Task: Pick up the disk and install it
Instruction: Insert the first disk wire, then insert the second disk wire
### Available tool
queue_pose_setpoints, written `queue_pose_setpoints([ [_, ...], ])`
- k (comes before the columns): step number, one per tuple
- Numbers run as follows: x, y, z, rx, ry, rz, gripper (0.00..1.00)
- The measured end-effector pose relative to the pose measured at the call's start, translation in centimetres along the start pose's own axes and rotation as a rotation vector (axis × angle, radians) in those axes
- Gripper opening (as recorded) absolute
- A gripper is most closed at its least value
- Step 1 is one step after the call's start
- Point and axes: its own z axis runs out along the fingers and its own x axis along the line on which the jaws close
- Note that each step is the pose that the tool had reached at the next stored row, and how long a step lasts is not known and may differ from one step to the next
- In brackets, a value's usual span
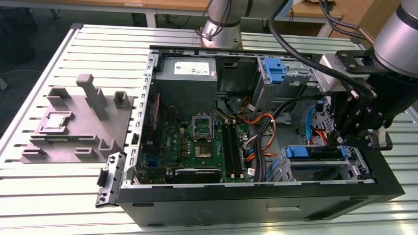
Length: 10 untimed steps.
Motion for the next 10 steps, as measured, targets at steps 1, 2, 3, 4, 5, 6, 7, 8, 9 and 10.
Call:
queue_pose_setpoints([
  [1,0.0,0.0,0.0,0.0,0.0,0.0,0.1],
  [2,0.0,0.0,0.0,-0.0001,0.0,0.0,0.1],
  [3,0.0,0.0,0.0,-0.0002,0.0,0.0,0.1],
  [4,0.0,0.0,0.0,-0.0003,0.0,0.0,0.1],
  [5,0.0,0.0,0.0,-0.0003,0.0,0.0,0.1],
  [6,0.0,0.0,0.0,-0.0004,0.0,0.0,0.1],
  [7,0.0,0.0,0.0,-0.0004,0.0,0.0,0.1],
  [8,0.0,0.0,0.0,-0.0004,0.0,0.0,0.1],
  [9,0.0,0.0,0.0,-0.0005,0.0,0.0,0.1],
  [10,0.0,0.0,0.0,-0.0005,0.0,0.0,0.1],
])
